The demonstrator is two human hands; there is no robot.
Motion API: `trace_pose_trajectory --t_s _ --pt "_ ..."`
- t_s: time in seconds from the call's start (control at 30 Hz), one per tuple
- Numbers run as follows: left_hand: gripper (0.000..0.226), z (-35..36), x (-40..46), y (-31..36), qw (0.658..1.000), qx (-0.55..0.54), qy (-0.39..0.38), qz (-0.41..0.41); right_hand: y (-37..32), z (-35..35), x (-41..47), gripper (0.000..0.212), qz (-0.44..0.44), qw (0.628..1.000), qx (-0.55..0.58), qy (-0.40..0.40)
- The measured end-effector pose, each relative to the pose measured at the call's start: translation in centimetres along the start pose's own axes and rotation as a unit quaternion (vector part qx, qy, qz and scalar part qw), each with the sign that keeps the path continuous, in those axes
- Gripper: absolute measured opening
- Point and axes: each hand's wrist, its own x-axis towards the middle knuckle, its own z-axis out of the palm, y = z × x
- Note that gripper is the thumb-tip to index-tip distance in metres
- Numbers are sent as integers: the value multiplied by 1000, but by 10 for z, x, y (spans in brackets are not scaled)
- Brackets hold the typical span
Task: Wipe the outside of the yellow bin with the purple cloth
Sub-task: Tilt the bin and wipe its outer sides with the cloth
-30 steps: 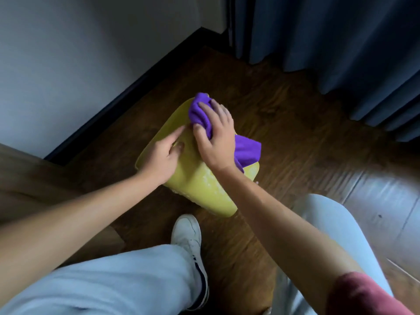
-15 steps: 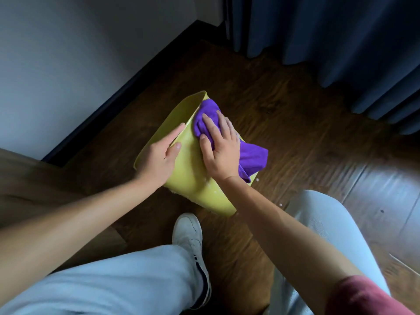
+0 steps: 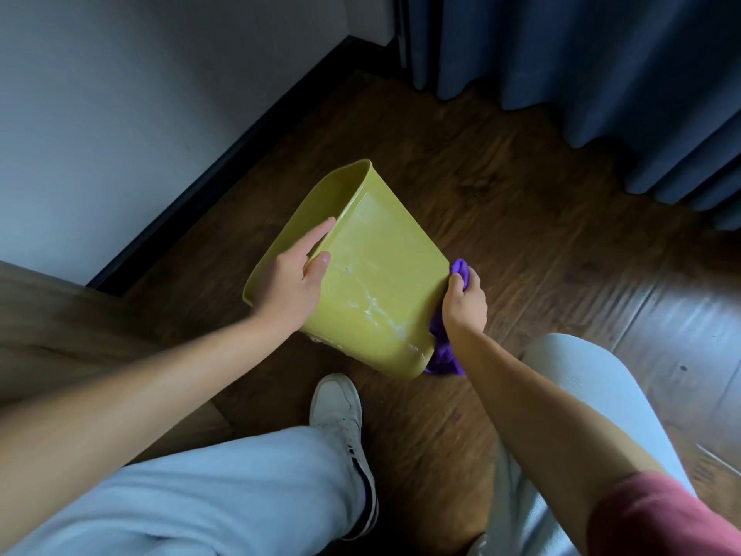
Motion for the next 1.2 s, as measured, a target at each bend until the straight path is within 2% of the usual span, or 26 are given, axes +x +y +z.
trace_pose_trajectory --t_s 0.1,0.2,0.23,0.33,0.47,0.6,0.77,0.9,1.2 --pt "51 -2 -1 4 1000 -22 -15 -11 1 -7 7 53 62 998 5 -9" --pt "50 -3 2 10 999 -34 -36 -12 -7 -20 10 52 145 989 35 15" --pt "50 -3 3 11 999 -32 -42 -12 -12 -24 8 51 139 989 38 30" --pt "50 -3 7 10 998 -34 -51 -18 -43 -31 -12 46 -12 997 53 59" --pt "49 -1 14 6 999 -7 -31 -11 -93 -21 -61 39 -221 971 96 9" --pt "48 2 17 5 1000 1 -26 1 -120 11 -100 39 -298 949 99 -32" --pt "49 8 10 8 999 21 15 22 -98 40 -115 46 -285 956 61 -20" --pt "50 11 6 12 999 34 11 25 -61 40 -103 52 -293 956 -7 -1" --pt "52 8 8 7 998 61 0 11 -18 23 -65 51 -208 977 -33 28"
